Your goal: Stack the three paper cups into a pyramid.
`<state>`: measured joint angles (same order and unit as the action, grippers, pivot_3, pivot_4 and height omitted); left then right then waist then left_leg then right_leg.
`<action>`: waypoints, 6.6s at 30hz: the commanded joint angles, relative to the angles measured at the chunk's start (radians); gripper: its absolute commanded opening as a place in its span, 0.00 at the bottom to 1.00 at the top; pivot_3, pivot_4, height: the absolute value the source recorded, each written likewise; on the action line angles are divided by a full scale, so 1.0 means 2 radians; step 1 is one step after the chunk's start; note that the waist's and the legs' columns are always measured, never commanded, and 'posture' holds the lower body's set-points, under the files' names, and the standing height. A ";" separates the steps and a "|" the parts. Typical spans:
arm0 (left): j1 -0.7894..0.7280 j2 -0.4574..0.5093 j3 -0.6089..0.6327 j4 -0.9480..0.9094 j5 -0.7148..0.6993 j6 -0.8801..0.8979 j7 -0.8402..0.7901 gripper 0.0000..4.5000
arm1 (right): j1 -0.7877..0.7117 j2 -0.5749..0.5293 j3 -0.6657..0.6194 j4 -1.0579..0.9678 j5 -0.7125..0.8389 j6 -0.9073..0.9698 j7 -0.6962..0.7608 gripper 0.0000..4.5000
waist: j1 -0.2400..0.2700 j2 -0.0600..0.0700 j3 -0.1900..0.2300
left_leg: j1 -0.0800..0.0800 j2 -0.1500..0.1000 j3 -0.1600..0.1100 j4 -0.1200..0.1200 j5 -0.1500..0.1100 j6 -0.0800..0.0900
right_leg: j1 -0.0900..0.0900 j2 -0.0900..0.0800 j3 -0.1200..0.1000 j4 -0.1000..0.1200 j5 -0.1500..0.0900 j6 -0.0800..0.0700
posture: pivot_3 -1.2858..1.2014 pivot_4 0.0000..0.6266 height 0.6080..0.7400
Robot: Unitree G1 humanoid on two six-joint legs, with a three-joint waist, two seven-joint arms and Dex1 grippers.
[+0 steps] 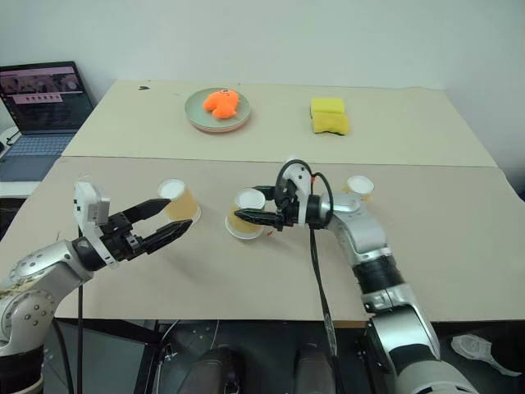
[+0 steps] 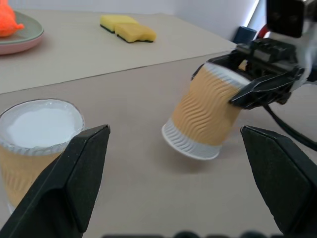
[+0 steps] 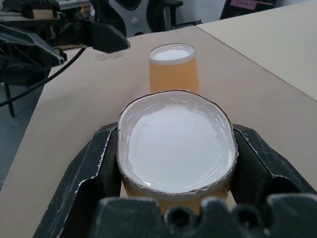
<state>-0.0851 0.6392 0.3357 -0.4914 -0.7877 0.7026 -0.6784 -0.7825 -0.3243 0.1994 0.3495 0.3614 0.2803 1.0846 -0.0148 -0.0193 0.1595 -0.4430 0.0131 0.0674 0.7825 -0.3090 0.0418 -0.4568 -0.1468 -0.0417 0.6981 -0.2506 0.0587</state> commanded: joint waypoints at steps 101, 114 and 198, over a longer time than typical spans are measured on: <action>-0.113 0.000 -0.038 0.055 -0.023 0.016 -0.047 1.00 | 0.034 -0.126 -0.202 -0.021 0.041 0.034 -0.100 0.58 | 0.000 0.000 0.001 | -0.001 0.000 0.001 0.000 0.000 0.001 | 0.000 0.000 0.001 -0.001 0.000 0.001 | 0.52 0.24 0.49; -0.055 -0.001 -0.018 -0.004 -0.040 0.013 -0.007 1.00 | 0.040 -0.127 -0.047 -0.083 0.021 0.058 0.048 0.58 | 0.001 0.000 0.001 | -0.001 0.000 0.000 0.000 -0.001 0.001 | 0.000 0.000 0.000 -0.002 0.000 0.000 | 0.52 0.24 0.49; -0.121 -0.083 -0.060 0.208 0.090 -0.098 0.052 1.00 | 0.133 -0.213 -0.220 -0.283 0.197 0.219 -0.032 1.00 | 0.010 -0.001 0.001 | -0.001 0.000 0.000 0.000 -0.001 0.002 | 0.000 0.000 0.000 -0.002 0.001 0.000 | 0.52 0.24 0.49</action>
<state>-0.3048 0.4749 0.2183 -0.0726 -0.6246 0.5385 -0.5624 -0.5126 -0.7316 -0.2073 -0.1862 0.7309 0.7272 1.0225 0.0046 -0.0212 0.1625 -0.4457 0.0126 0.0676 0.7825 -0.3110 0.0455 -0.4562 -0.1478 -0.0423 0.6936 -0.2495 0.0595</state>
